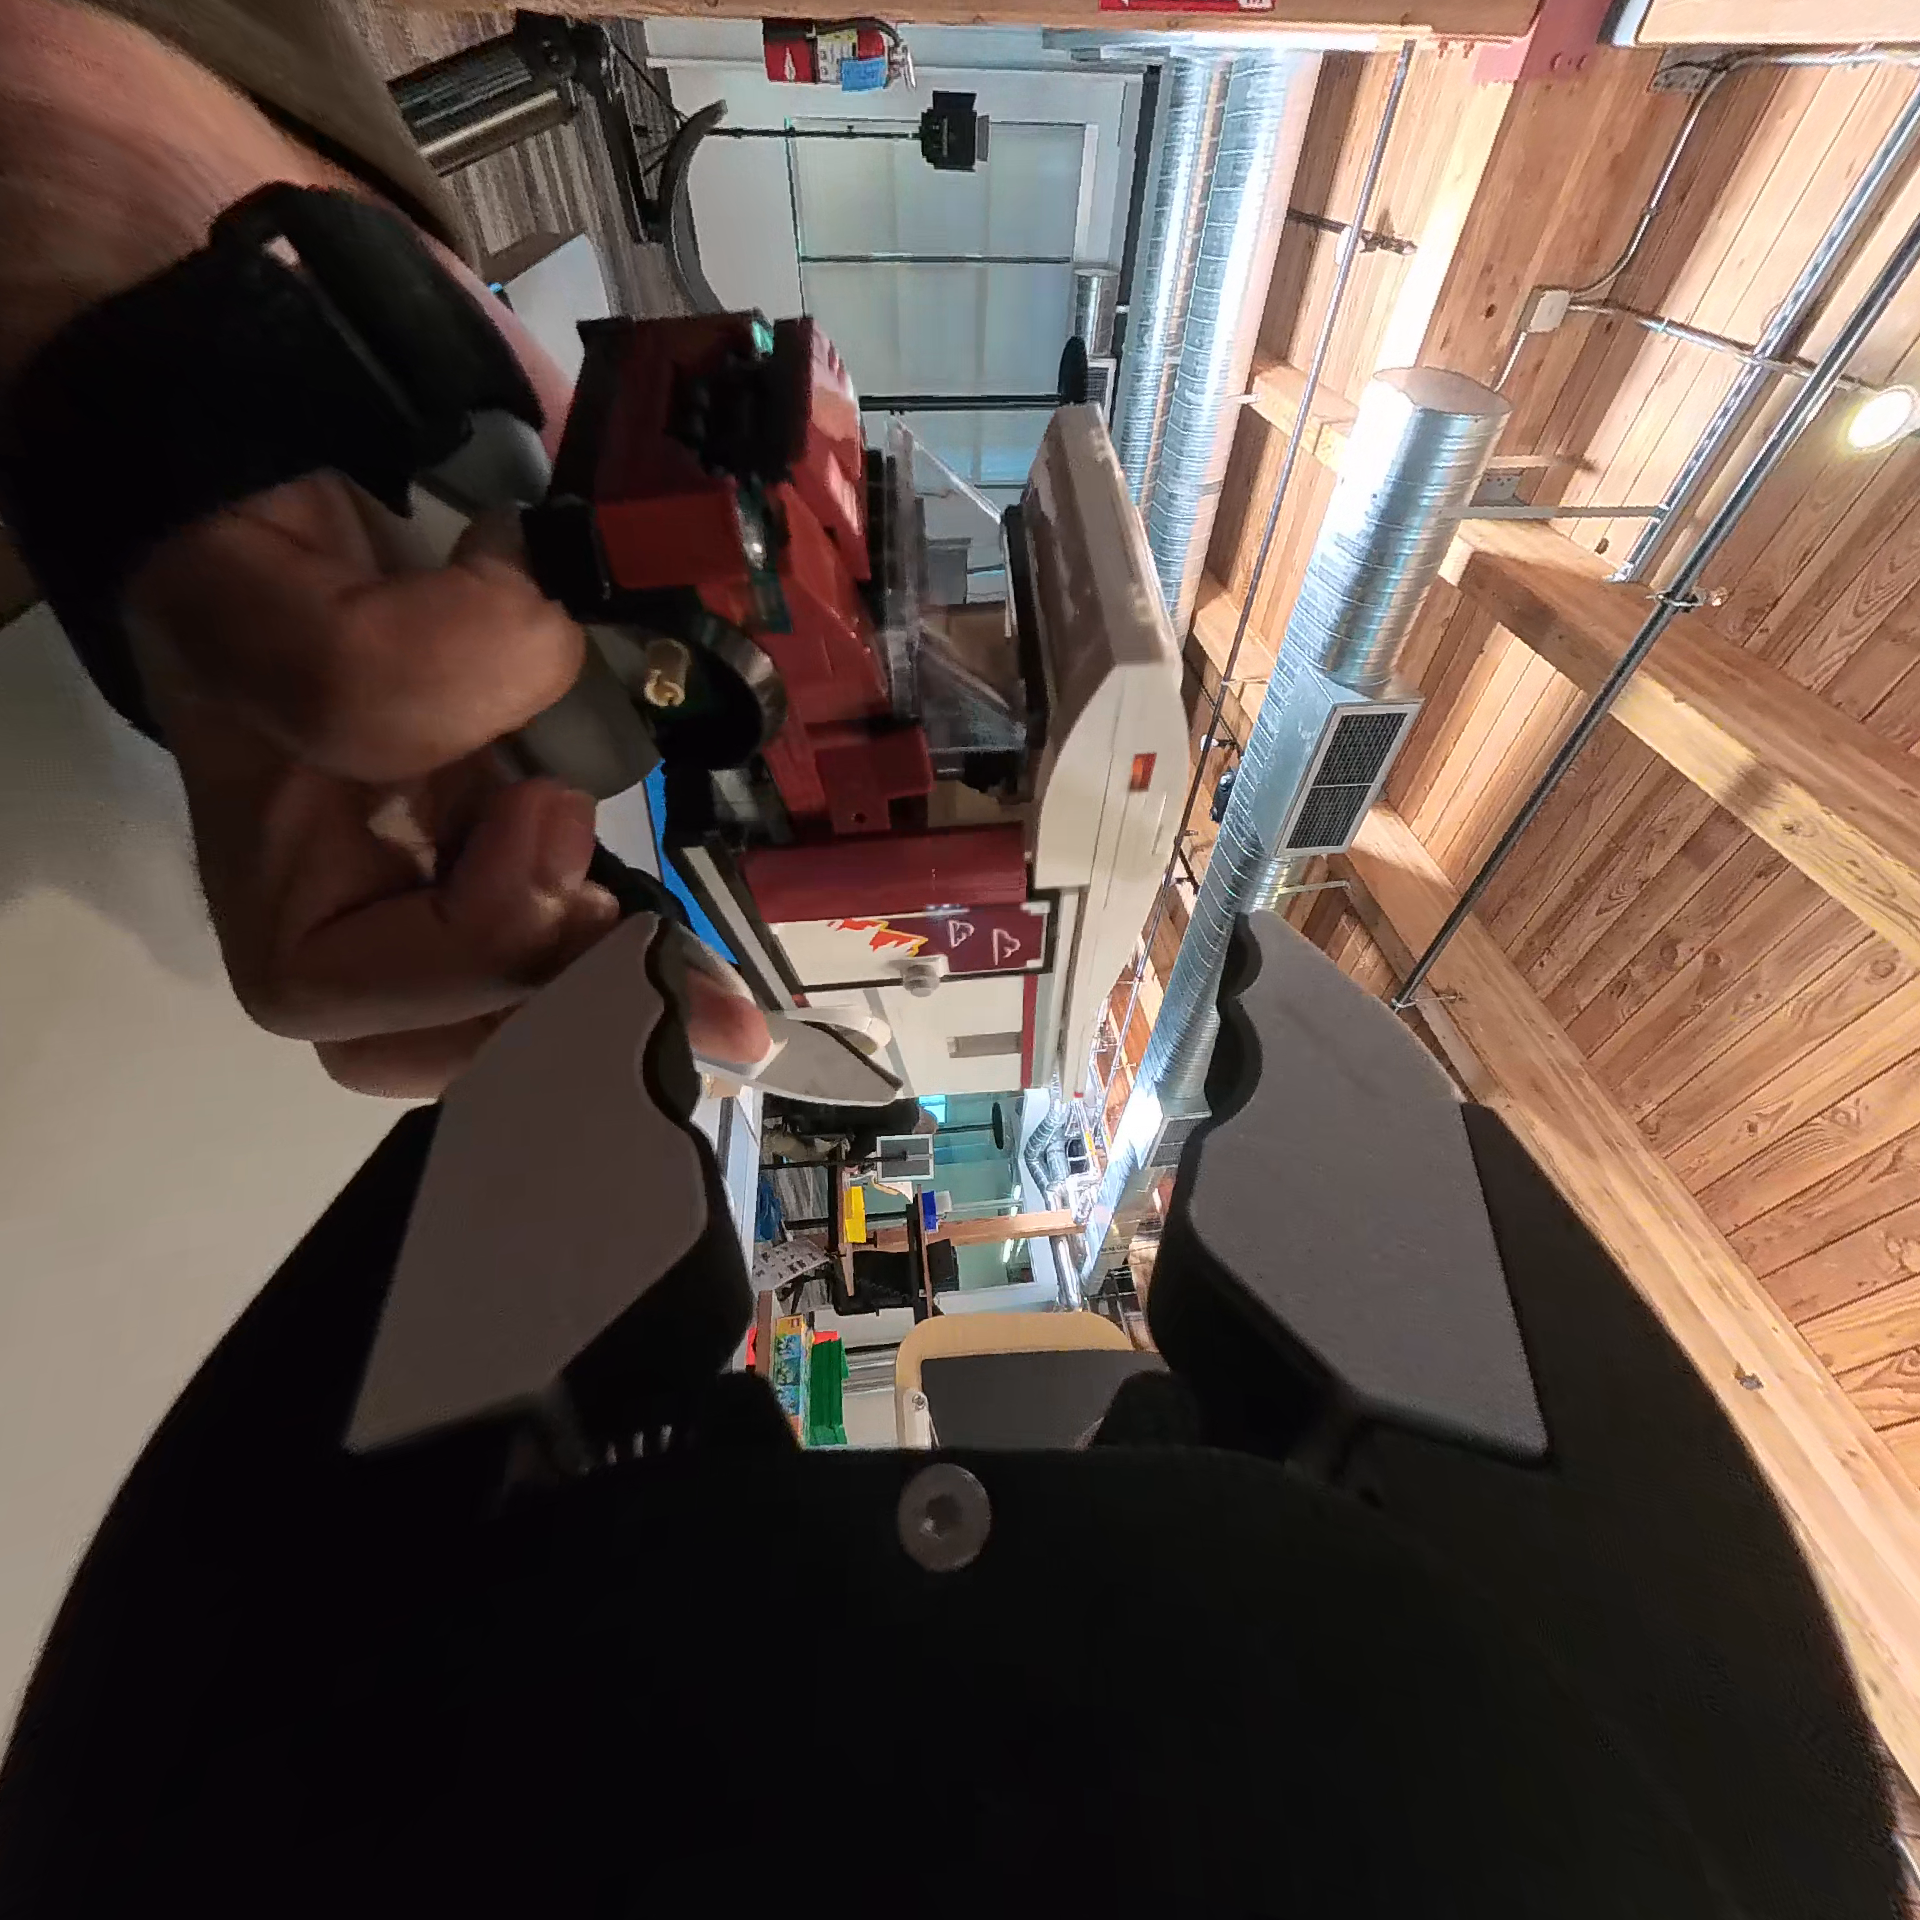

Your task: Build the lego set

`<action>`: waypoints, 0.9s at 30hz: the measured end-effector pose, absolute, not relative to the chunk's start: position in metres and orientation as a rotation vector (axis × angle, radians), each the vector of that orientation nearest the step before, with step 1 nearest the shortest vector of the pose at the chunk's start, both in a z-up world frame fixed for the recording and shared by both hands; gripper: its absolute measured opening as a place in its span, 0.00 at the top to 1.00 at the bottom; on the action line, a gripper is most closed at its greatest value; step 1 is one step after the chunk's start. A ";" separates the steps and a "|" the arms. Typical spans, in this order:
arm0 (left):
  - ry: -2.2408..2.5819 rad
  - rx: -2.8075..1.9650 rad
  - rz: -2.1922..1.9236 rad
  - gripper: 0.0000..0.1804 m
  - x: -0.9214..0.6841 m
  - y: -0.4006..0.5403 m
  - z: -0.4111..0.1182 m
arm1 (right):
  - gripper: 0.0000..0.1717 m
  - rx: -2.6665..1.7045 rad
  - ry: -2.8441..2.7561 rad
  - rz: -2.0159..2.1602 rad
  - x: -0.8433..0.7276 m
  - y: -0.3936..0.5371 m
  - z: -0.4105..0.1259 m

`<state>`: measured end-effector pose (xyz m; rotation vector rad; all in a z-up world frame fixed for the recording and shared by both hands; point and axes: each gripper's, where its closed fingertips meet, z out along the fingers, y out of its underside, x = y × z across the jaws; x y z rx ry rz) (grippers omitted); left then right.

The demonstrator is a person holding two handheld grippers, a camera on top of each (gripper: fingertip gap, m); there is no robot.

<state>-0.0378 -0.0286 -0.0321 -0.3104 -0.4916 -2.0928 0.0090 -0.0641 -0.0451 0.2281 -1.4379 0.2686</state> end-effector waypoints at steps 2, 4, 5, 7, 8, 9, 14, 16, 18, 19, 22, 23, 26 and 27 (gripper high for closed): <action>-0.484 -0.298 -2.100 0.52 -0.037 -0.031 -0.030 | 0.43 0.222 -1.440 0.269 0.010 -0.065 -0.044; -0.489 -0.300 -2.100 0.52 -0.036 -0.031 -0.030 | 0.43 0.207 -1.444 0.261 0.011 -0.065 -0.043; -0.492 -0.301 -2.096 0.52 -0.036 -0.031 -0.030 | 0.43 0.201 -1.446 0.260 0.012 -0.066 -0.043; -0.509 -0.303 -2.084 0.52 -0.037 -0.031 -0.031 | 0.45 0.198 -1.445 0.274 0.019 -0.070 -0.043; -0.519 -0.302 -2.082 0.52 -0.038 -0.030 -0.032 | 0.46 0.203 -1.441 0.288 0.025 -0.075 -0.044; -0.528 -0.299 -2.078 0.52 -0.040 -0.030 -0.033 | 0.48 0.208 -1.440 0.303 0.030 -0.081 -0.044; -0.544 -0.292 -2.069 0.53 -0.044 -0.028 -0.036 | 0.53 0.210 -1.476 0.288 0.042 -0.103 -0.052; -0.545 -0.287 -2.073 0.52 -0.044 -0.029 -0.037 | 0.55 0.226 -1.472 0.250 0.042 -0.106 -0.054; -0.550 -0.292 -2.065 0.52 -0.044 -0.029 -0.038 | 0.56 0.231 -1.479 0.240 0.042 -0.106 -0.055; -0.551 -0.297 -2.064 0.53 -0.044 -0.029 -0.038 | 0.55 0.236 -1.482 0.238 0.043 -0.107 -0.056; -0.558 -0.305 -2.061 0.53 -0.043 -0.028 -0.039 | 0.55 0.255 -1.500 0.219 0.043 -0.111 -0.057; -0.559 -0.304 -2.064 0.53 -0.043 -0.028 -0.039 | 0.55 0.258 -1.508 0.204 0.042 -0.112 -0.057; -0.547 -0.329 -2.058 0.53 -0.040 -0.028 -0.039 | 0.57 0.252 -1.550 0.144 0.038 -0.107 -0.060; -0.535 -0.345 -2.056 0.53 -0.037 -0.029 -0.038 | 0.58 0.254 -1.561 0.115 0.036 -0.104 -0.062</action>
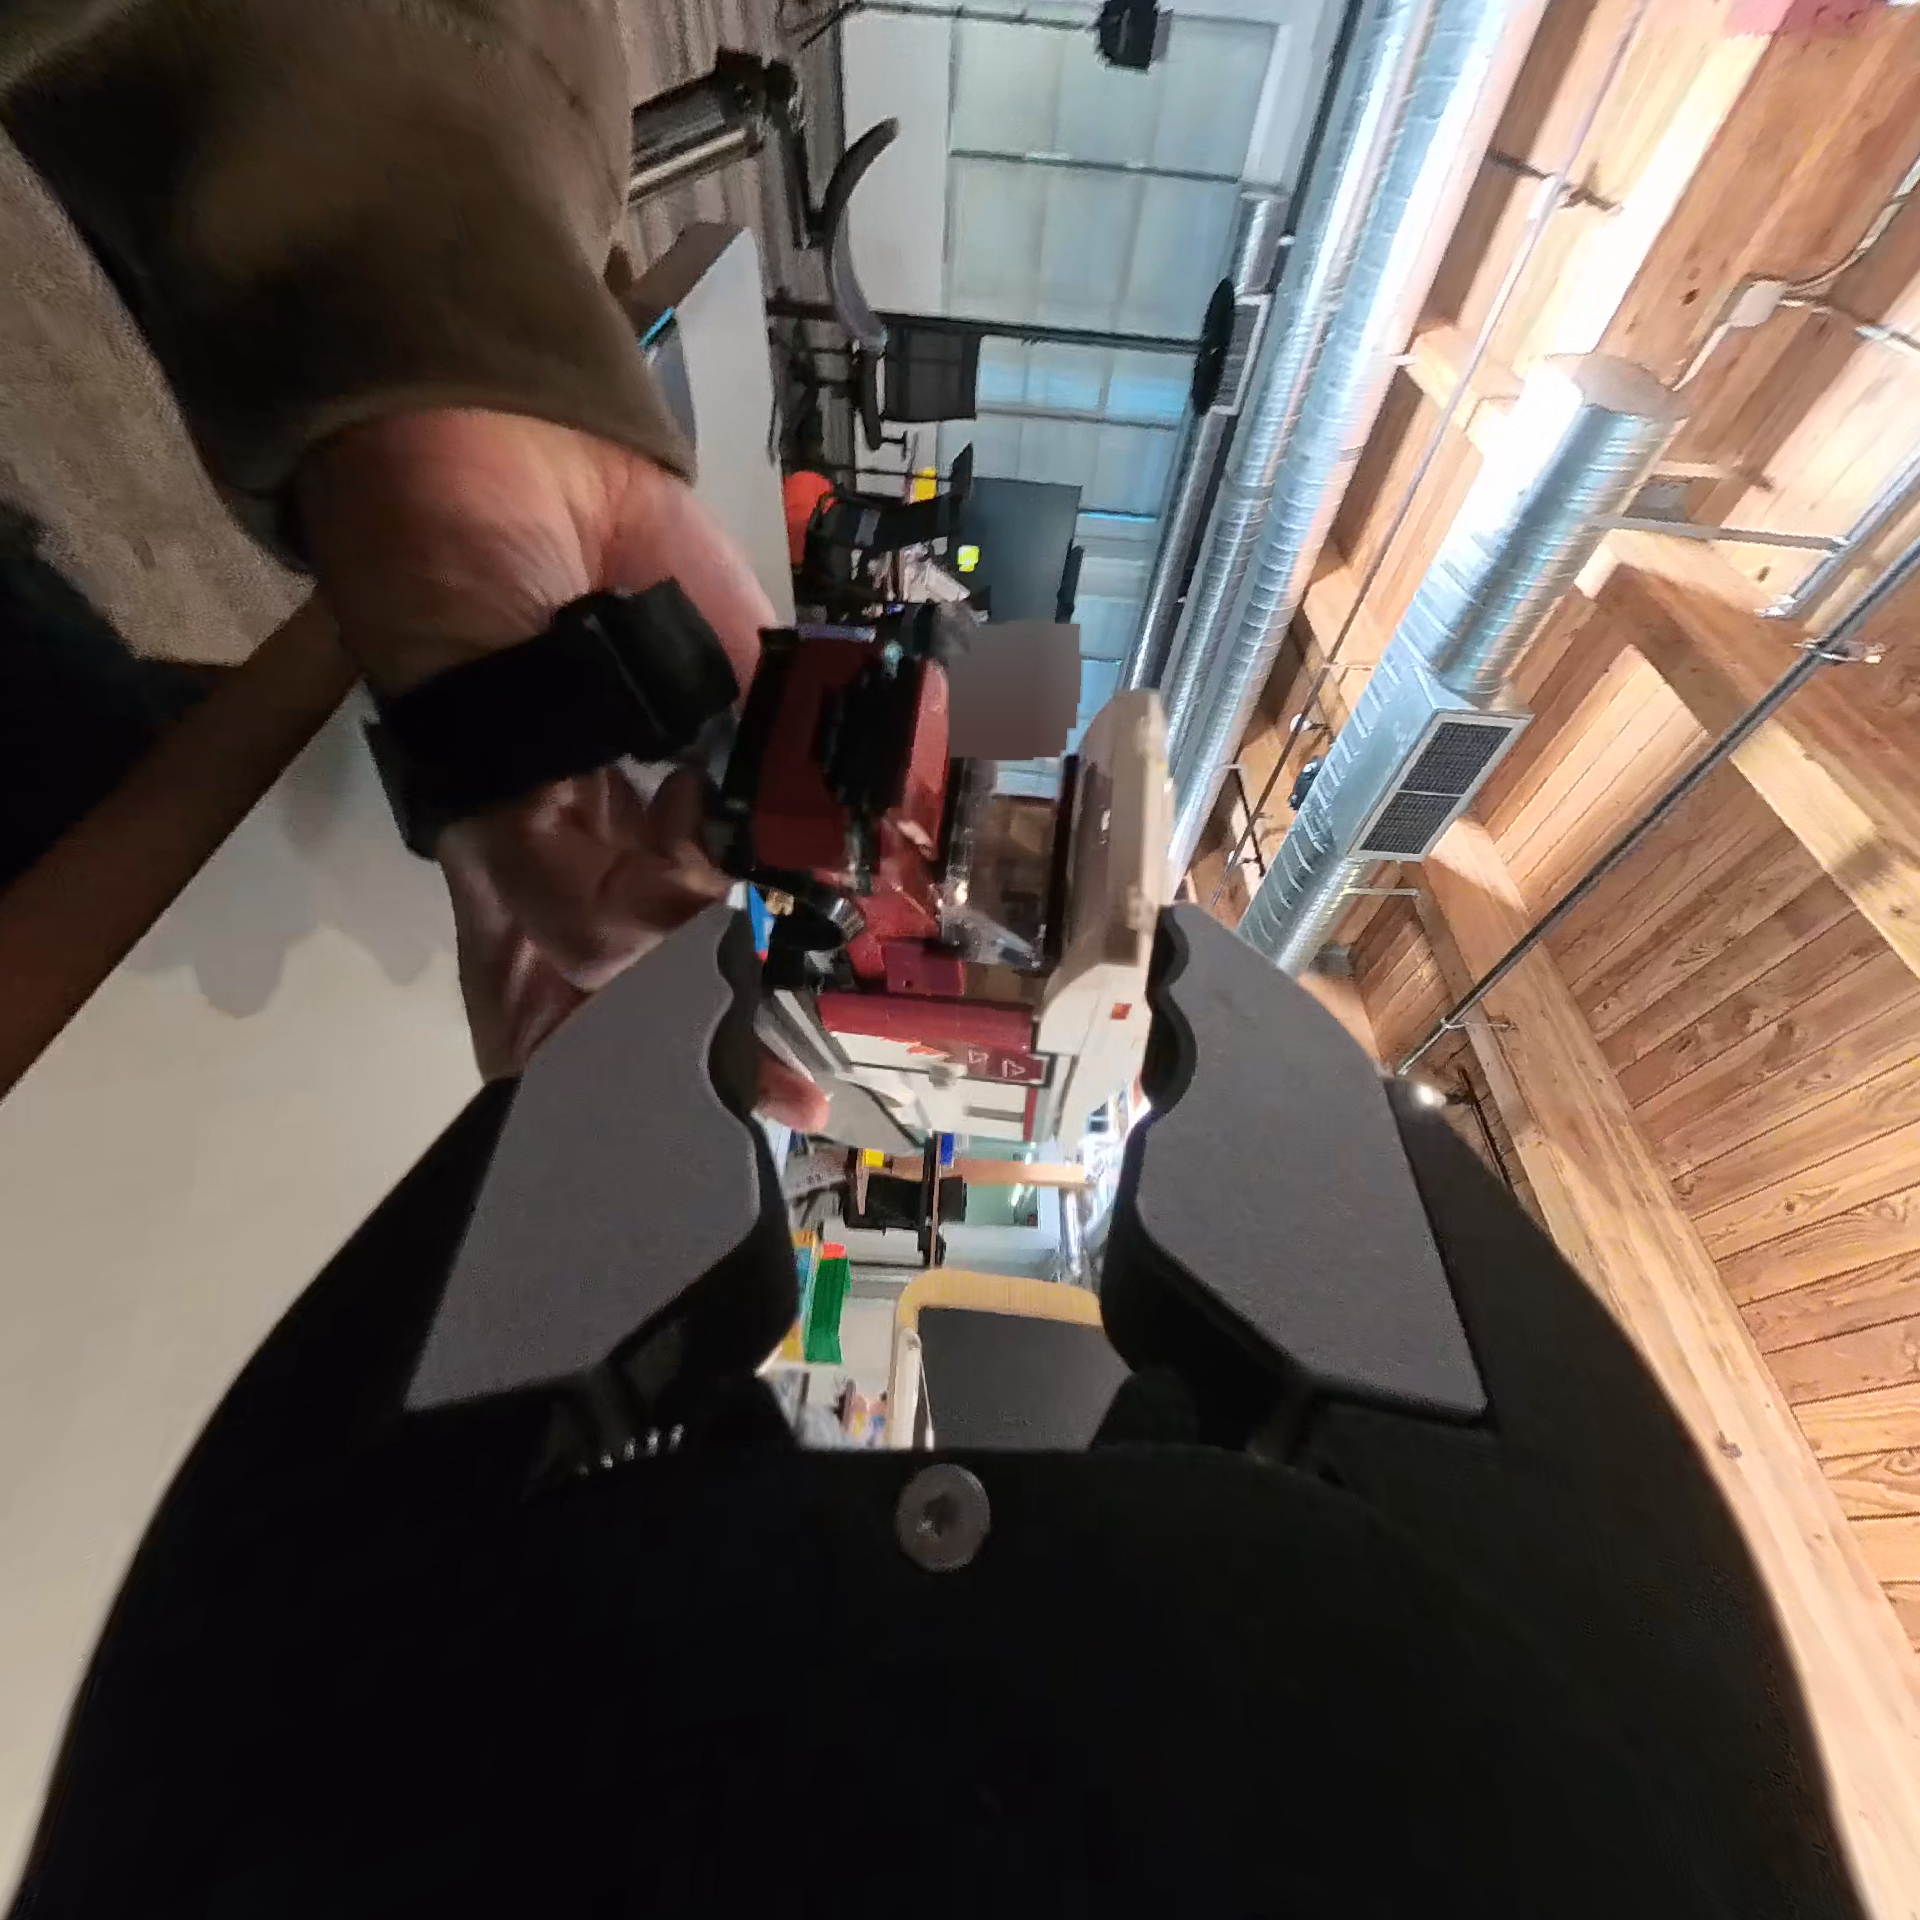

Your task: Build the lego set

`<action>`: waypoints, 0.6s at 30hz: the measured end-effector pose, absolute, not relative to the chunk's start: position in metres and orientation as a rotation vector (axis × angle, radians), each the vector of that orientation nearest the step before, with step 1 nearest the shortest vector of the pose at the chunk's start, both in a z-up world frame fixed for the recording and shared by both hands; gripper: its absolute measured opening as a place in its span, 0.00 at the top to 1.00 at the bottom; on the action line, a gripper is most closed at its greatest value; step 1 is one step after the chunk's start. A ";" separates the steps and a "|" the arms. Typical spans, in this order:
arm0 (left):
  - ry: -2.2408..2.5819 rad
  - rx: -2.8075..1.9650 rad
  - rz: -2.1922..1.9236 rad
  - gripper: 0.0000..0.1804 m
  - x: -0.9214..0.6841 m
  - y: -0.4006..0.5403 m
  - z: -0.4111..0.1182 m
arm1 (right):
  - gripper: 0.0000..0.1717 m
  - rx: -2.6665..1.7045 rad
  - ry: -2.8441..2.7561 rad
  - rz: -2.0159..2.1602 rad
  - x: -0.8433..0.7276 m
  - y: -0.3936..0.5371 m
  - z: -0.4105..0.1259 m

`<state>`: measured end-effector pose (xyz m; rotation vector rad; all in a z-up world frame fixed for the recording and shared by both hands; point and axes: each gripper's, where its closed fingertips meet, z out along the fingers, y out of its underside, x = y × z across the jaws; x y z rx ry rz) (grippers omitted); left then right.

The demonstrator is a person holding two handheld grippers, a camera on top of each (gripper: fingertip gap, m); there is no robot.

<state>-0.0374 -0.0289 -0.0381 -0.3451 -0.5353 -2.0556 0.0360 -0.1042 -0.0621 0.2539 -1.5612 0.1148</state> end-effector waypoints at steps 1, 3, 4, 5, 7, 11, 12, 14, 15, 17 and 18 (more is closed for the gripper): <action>-0.528 -0.351 -2.059 0.53 -0.036 -0.029 -0.037 | 0.56 0.259 -1.564 0.088 0.034 -0.102 -0.063; -0.532 -0.336 -2.064 0.53 -0.036 -0.030 -0.037 | 0.54 0.265 -1.565 0.068 0.033 -0.100 -0.064; -0.532 -0.337 -2.062 0.53 -0.036 -0.030 -0.037 | 0.54 0.263 -1.565 0.071 0.034 -0.101 -0.063; -0.536 -0.337 -2.064 0.53 -0.036 -0.029 -0.038 | 0.55 0.267 -1.556 0.080 0.036 -0.102 -0.062; -0.549 -0.329 -2.065 0.53 -0.038 -0.029 -0.040 | 0.57 0.291 -1.533 0.099 0.041 -0.107 -0.059; -0.581 -0.328 -2.064 0.53 -0.040 -0.026 -0.043 | 0.58 0.289 -1.542 0.099 0.044 -0.108 -0.060; -0.587 -0.327 -2.065 0.53 -0.040 -0.026 -0.044 | 0.58 0.285 -1.544 0.101 0.044 -0.107 -0.060; -0.593 -0.326 -2.068 0.53 -0.039 -0.026 -0.044 | 0.57 0.276 -1.543 0.113 0.045 -0.103 -0.060; -0.590 -0.327 -2.070 0.53 -0.039 -0.026 -0.044 | 0.57 0.270 -1.539 0.125 0.046 -0.101 -0.059; -0.581 -0.332 -2.072 0.53 -0.038 -0.027 -0.042 | 0.56 0.252 -1.532 0.162 0.048 -0.095 -0.058; -0.574 -0.334 -2.072 0.53 -0.038 -0.028 -0.042 | 0.56 0.234 -1.537 0.187 0.048 -0.091 -0.058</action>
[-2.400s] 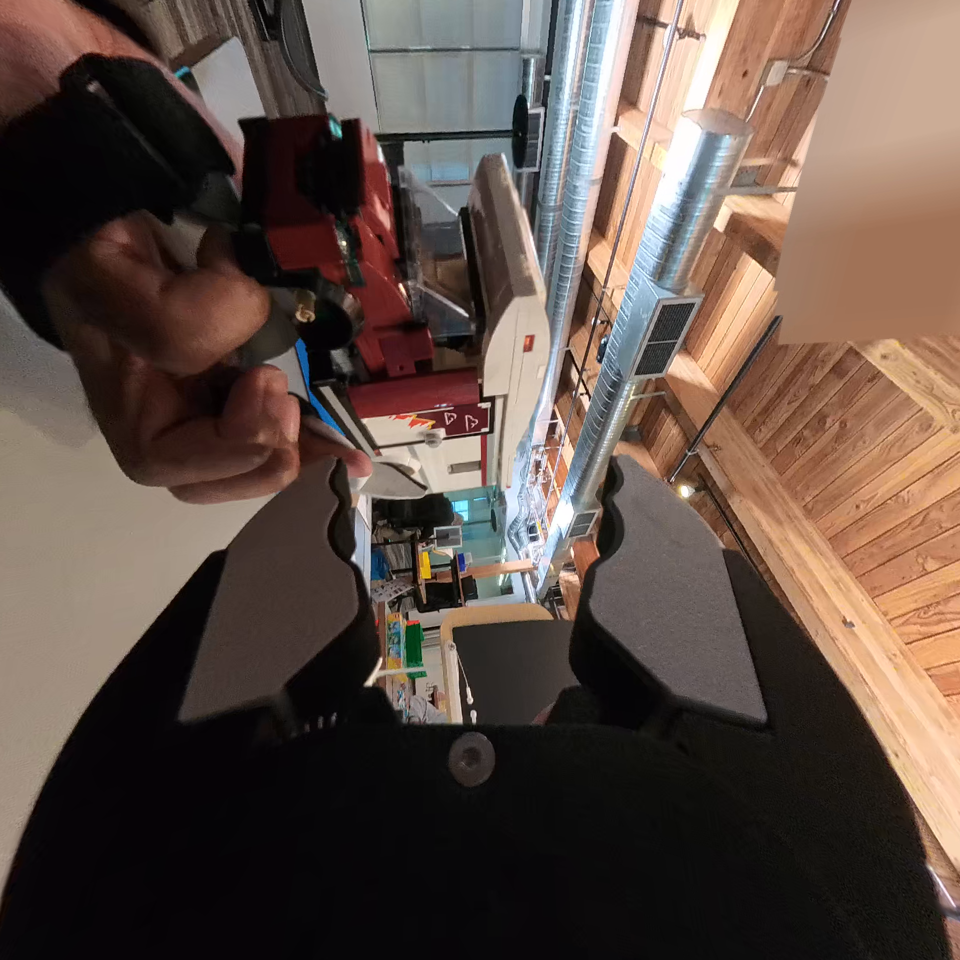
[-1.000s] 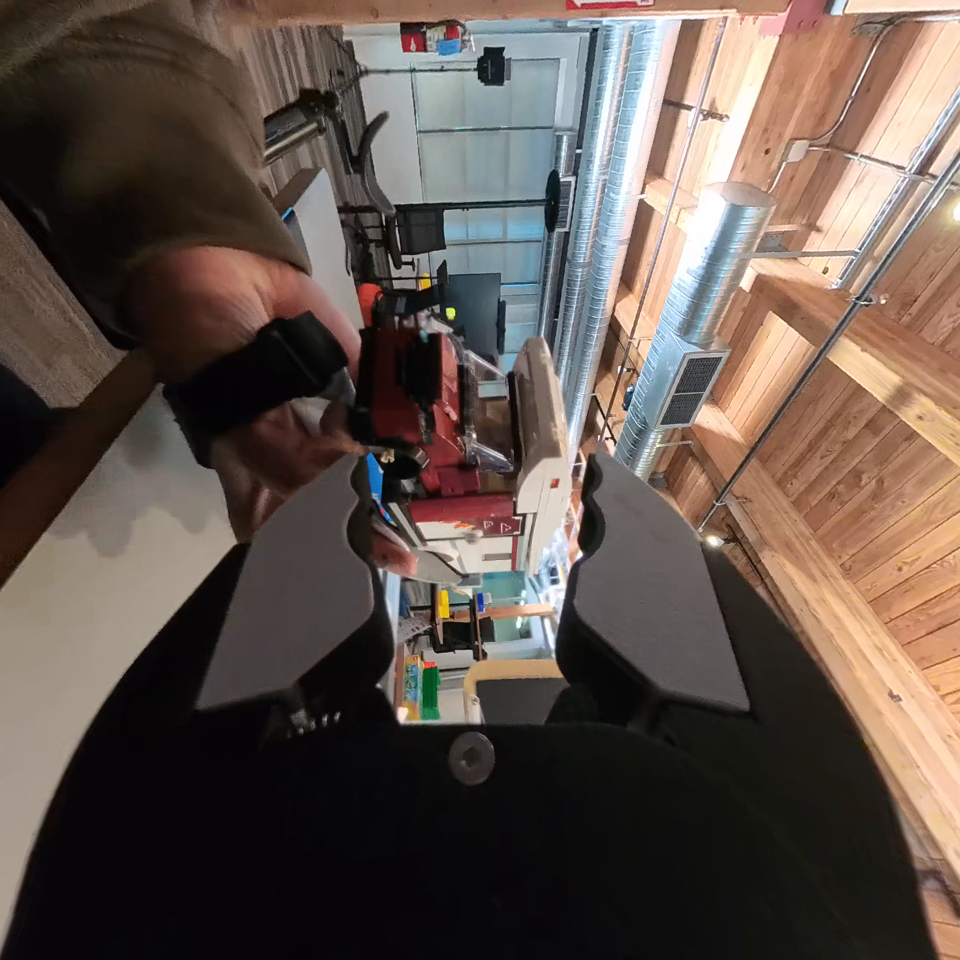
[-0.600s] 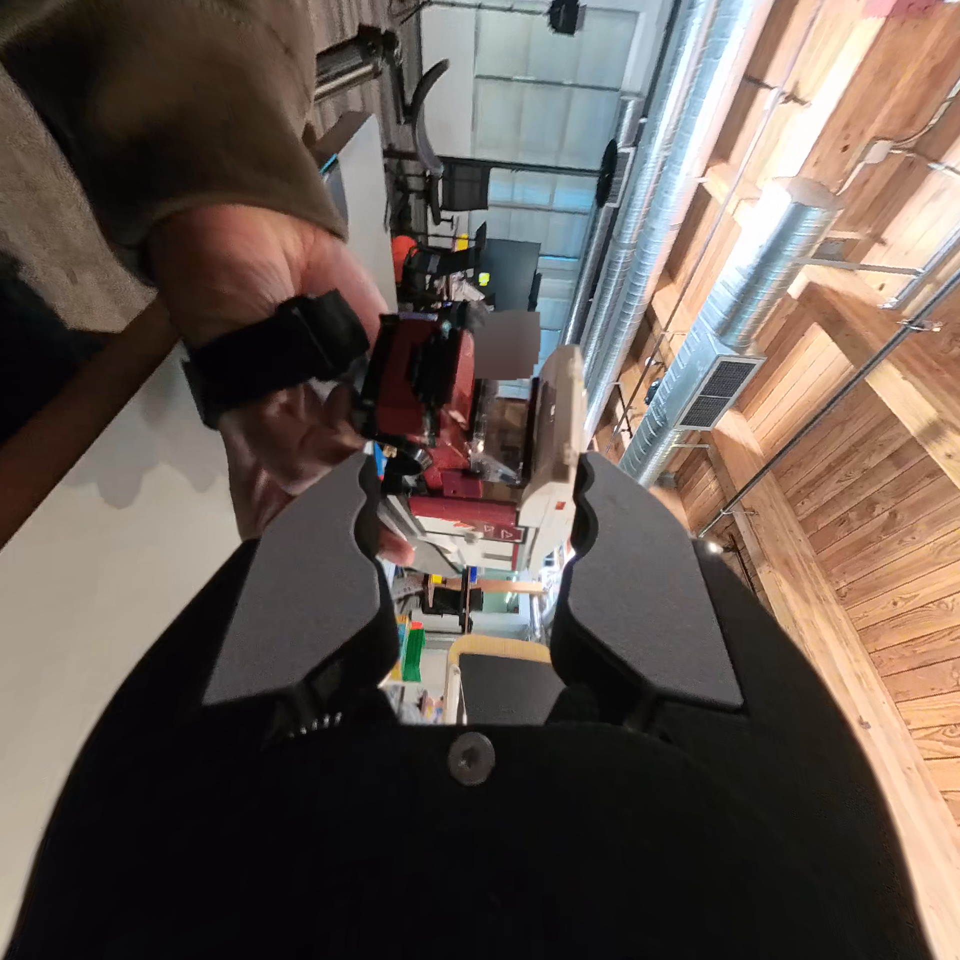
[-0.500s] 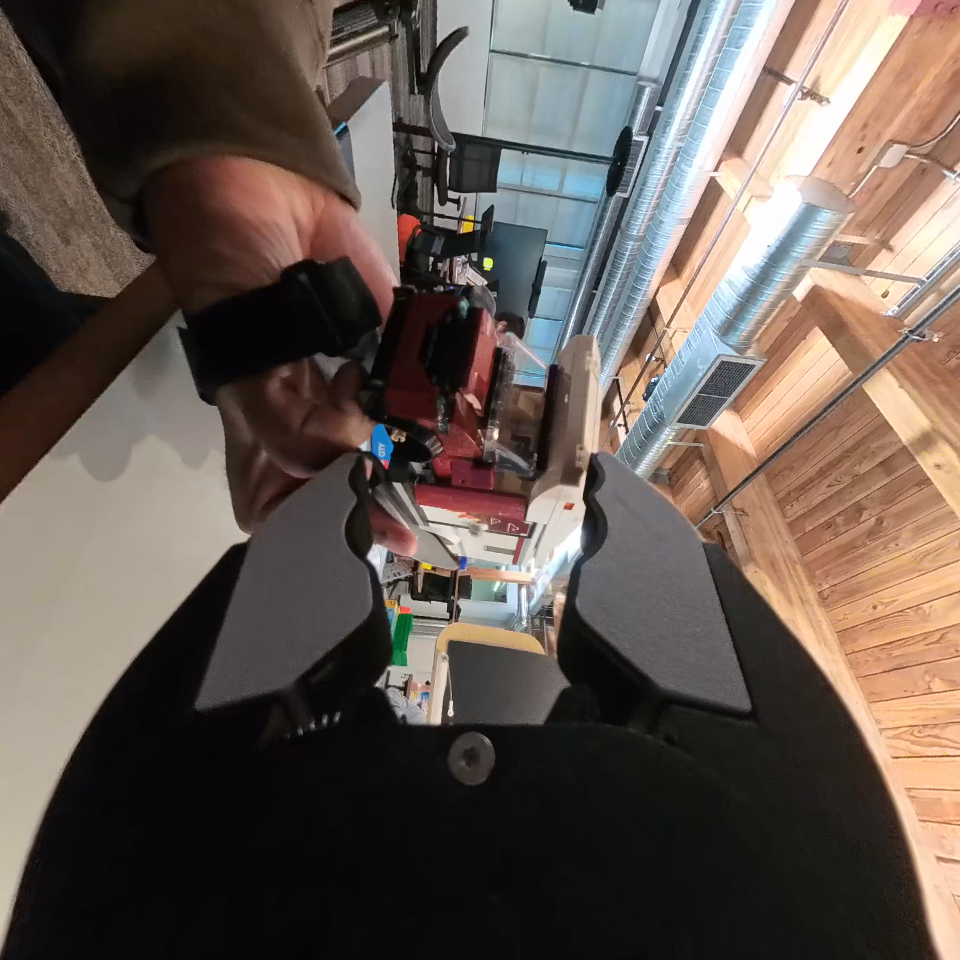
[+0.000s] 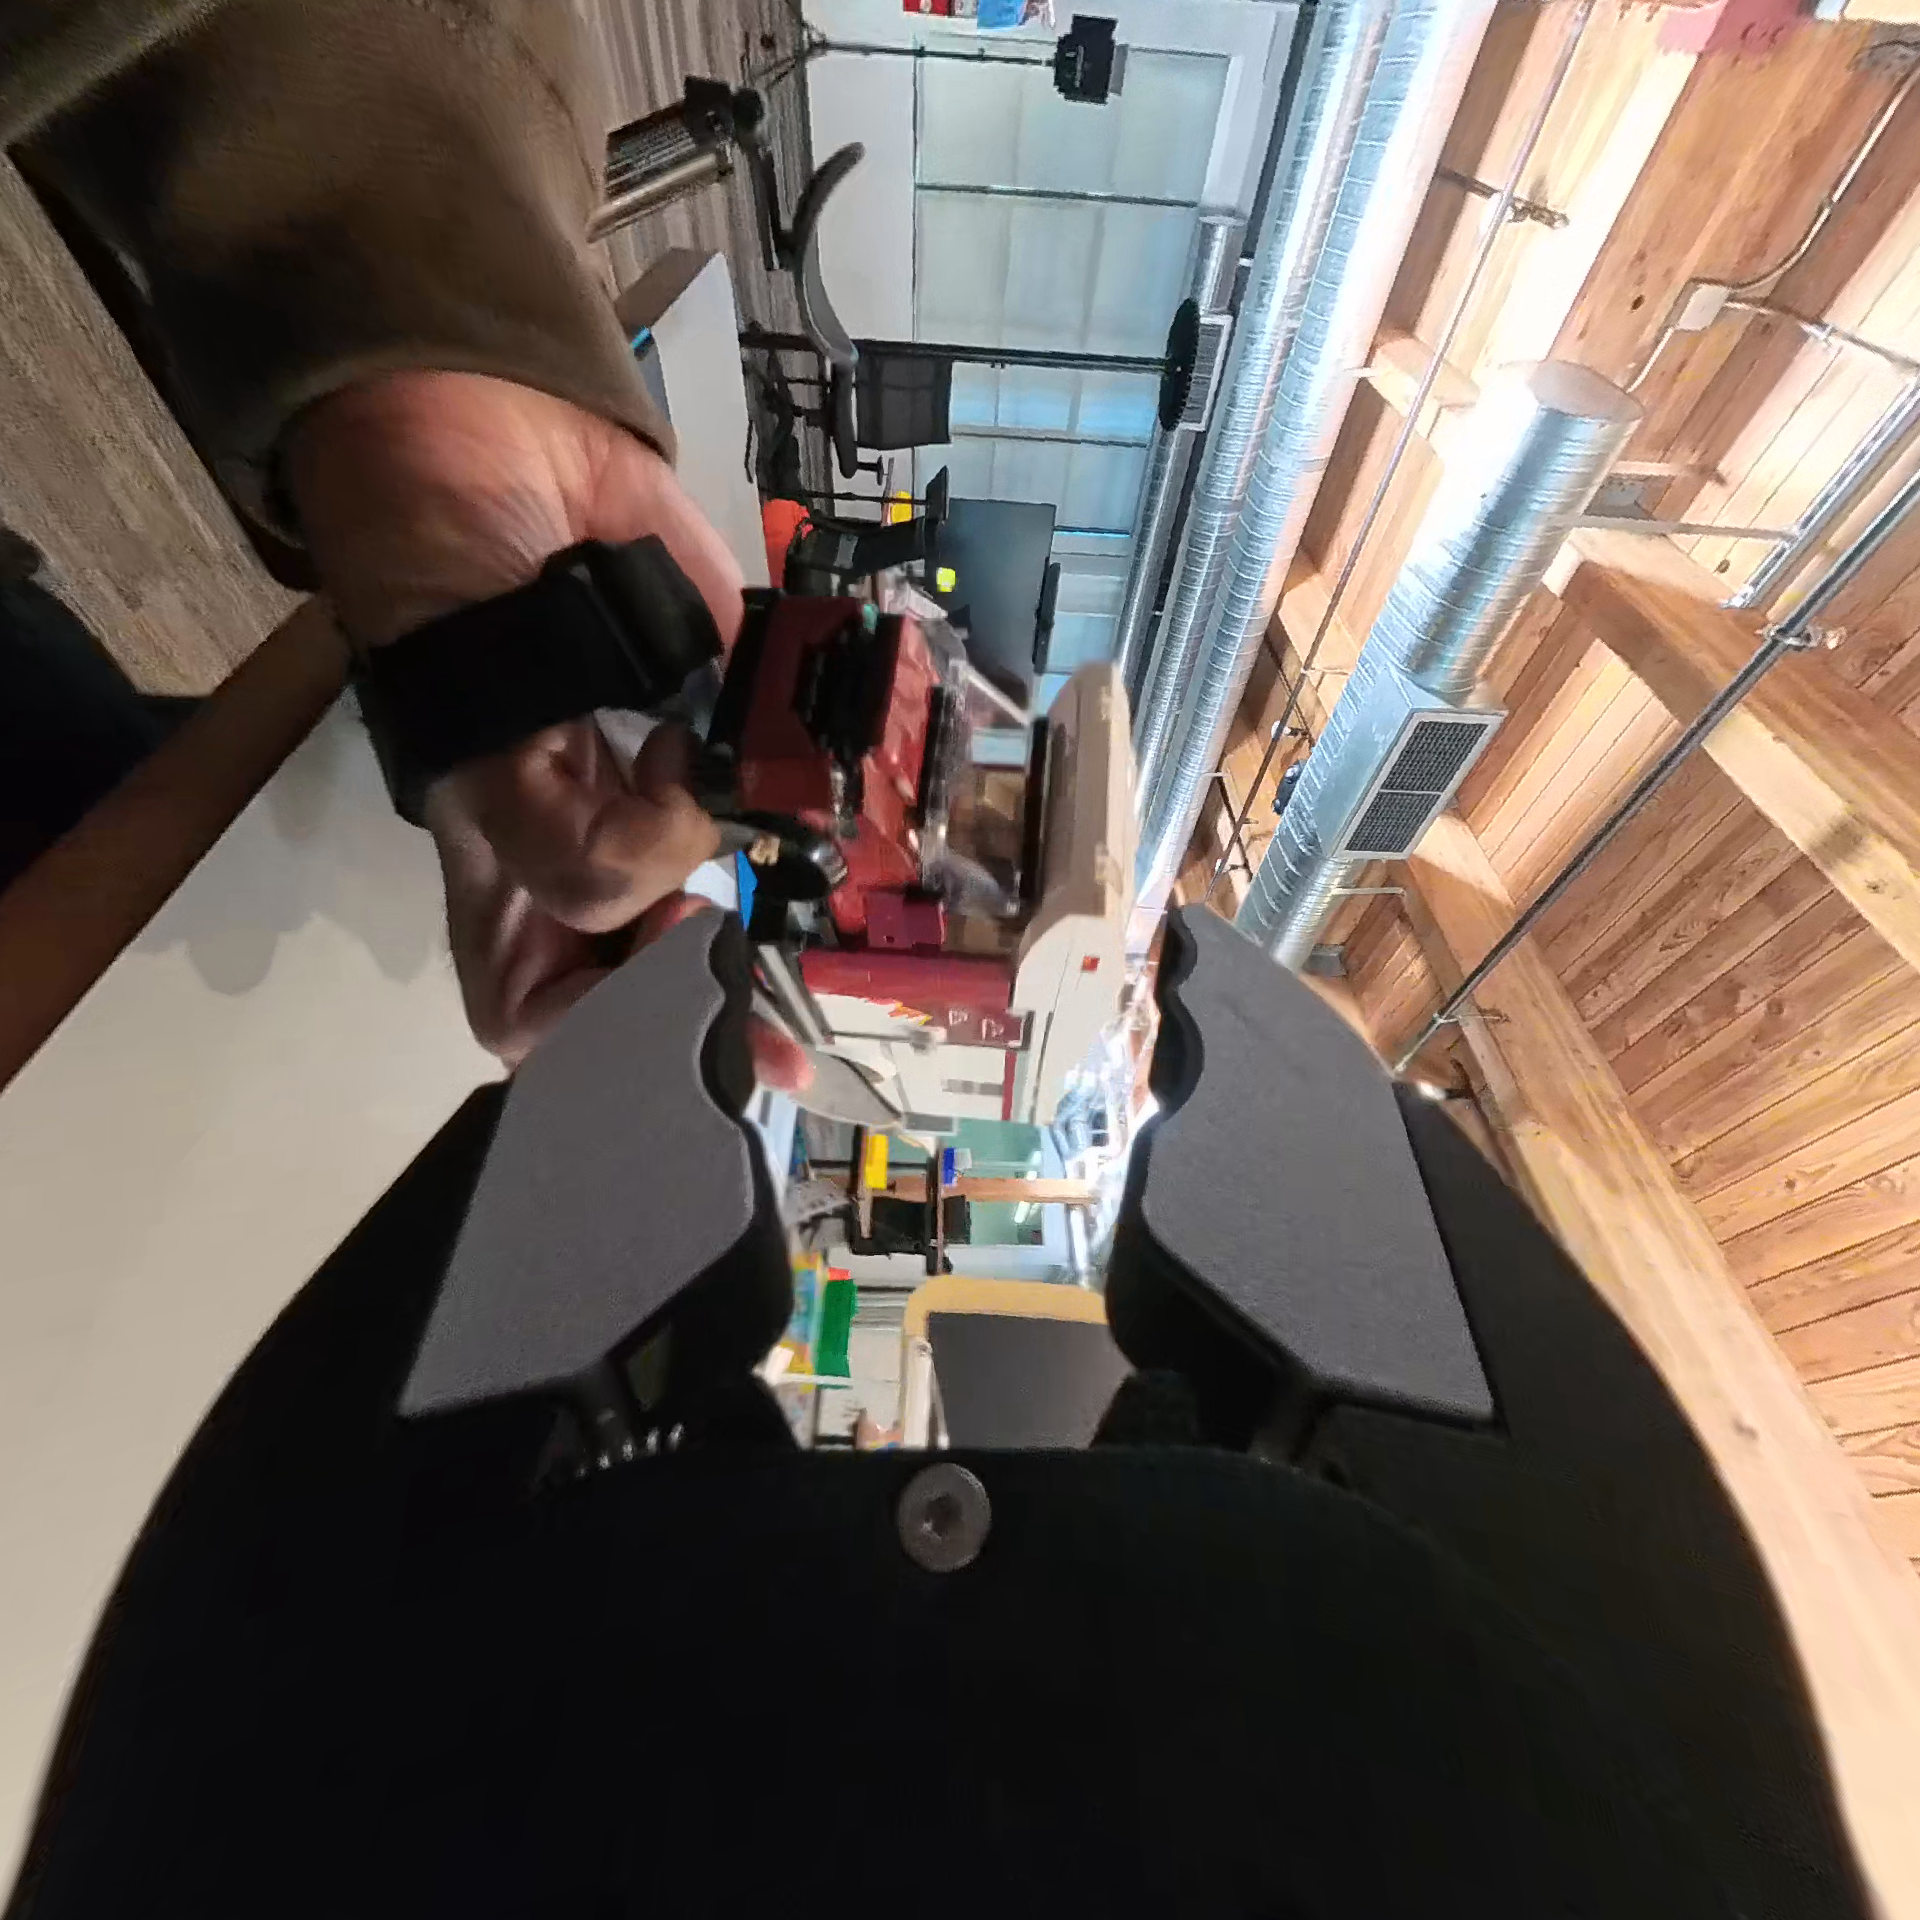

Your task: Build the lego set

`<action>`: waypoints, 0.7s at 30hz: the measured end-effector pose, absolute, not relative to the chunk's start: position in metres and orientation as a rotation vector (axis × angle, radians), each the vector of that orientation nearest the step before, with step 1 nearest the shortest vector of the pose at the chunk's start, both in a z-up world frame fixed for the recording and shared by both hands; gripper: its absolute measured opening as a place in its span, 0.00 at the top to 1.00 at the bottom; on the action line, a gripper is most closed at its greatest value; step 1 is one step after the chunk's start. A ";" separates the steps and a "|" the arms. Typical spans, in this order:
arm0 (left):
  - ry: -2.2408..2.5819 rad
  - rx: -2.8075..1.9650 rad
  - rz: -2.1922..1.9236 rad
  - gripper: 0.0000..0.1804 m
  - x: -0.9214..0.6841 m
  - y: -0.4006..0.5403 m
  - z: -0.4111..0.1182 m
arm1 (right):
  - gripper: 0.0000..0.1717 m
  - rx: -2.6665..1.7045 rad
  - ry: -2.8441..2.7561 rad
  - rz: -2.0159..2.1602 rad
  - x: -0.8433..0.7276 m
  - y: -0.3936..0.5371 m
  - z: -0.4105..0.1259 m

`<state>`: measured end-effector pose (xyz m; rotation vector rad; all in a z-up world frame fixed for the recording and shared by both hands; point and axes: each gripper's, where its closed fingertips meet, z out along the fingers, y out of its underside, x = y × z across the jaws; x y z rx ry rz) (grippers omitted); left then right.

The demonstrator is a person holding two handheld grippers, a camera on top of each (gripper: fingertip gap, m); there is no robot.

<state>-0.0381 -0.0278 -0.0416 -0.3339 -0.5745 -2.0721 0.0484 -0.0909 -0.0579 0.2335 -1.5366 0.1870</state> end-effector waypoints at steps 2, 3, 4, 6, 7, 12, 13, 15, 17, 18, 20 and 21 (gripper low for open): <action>-0.560 -0.339 -2.079 0.53 -0.037 -0.029 -0.040 | 0.55 0.175 -1.557 0.242 0.047 -0.080 -0.058; -0.553 -0.345 -2.083 0.52 -0.035 -0.029 -0.039 | 0.54 0.142 -1.570 0.276 0.046 -0.075 -0.058; -0.549 -0.355 -2.084 0.52 -0.034 -0.029 -0.039 | 0.54 0.108 -1.586 0.317 0.045 -0.071 -0.056; -0.550 -0.386 -2.065 0.52 -0.031 -0.028 -0.039 | 0.55 0.037 -1.616 0.433 0.046 -0.064 -0.050; -0.550 -0.399 -2.048 0.52 -0.030 -0.028 -0.039 | 0.56 -0.005 -1.629 0.510 0.047 -0.060 -0.045; -0.536 -0.428 -1.912 0.53 -0.032 -0.025 -0.033 | 0.67 -0.295 -1.692 0.847 0.054 -0.031 -0.019; -0.529 -0.427 -1.867 0.53 -0.033 -0.024 -0.031 | 0.68 -0.396 -1.722 0.903 0.053 -0.024 -0.016; -0.516 -0.412 -1.757 0.53 -0.038 -0.022 -0.029 | 0.70 -0.630 -1.752 0.969 0.047 -0.007 -0.009; -0.506 -0.378 -1.649 0.53 -0.043 -0.021 -0.027 | 0.75 -0.860 -1.759 0.990 0.040 0.006 -0.005; -0.506 -0.353 -1.601 0.53 -0.047 -0.022 -0.026 | 0.73 -0.952 -1.787 1.023 0.038 0.004 -0.005; -0.505 -0.298 -1.530 0.53 -0.055 -0.024 -0.026 | 0.74 -1.123 -1.831 1.092 0.034 -0.005 -0.003; -0.503 -0.275 -1.502 0.53 -0.058 -0.025 -0.026 | 0.73 -1.182 -1.849 1.121 0.031 -0.011 0.000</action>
